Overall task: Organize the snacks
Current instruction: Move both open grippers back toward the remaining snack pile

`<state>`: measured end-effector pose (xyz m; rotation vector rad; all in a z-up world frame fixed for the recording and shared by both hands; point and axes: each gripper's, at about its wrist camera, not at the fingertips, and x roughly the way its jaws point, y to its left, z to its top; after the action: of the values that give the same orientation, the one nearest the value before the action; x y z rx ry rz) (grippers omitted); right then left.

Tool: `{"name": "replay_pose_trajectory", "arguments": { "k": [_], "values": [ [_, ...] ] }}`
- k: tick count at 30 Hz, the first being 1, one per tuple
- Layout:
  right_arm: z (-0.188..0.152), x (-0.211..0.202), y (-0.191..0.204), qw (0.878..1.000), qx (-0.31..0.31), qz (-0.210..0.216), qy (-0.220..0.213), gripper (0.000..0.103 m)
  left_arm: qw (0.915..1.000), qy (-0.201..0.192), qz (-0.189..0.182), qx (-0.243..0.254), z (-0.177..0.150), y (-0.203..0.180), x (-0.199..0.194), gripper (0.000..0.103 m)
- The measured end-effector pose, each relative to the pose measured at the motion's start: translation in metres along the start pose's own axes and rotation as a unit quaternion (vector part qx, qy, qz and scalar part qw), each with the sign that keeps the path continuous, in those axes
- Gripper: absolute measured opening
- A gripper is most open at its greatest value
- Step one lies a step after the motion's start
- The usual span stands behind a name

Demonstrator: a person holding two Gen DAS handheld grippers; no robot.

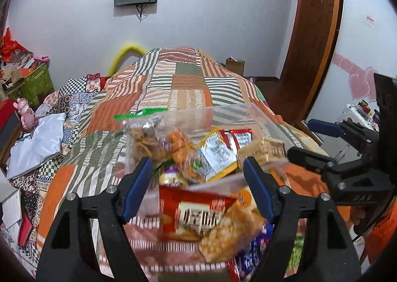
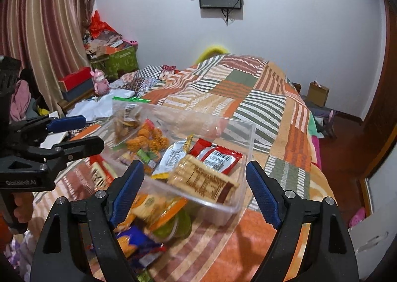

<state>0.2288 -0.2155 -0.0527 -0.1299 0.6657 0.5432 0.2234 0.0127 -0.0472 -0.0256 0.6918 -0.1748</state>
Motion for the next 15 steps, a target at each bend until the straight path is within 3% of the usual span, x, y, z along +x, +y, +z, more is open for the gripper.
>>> {"name": "replay_pose_trajectory", "arguments": {
  "k": [8,15],
  "values": [
    [-0.026,-0.017,0.009,1.000,0.001,0.006,0.004,0.083,0.9996,0.026,0.001,-0.006,-0.041,0.001,-0.014,0.077],
    [-0.066,-0.021,0.015,0.999,0.019,0.024,0.039,0.083,0.9972,0.063,-0.006,-0.040,-0.081,0.010,-0.019,0.077]
  ]
}}
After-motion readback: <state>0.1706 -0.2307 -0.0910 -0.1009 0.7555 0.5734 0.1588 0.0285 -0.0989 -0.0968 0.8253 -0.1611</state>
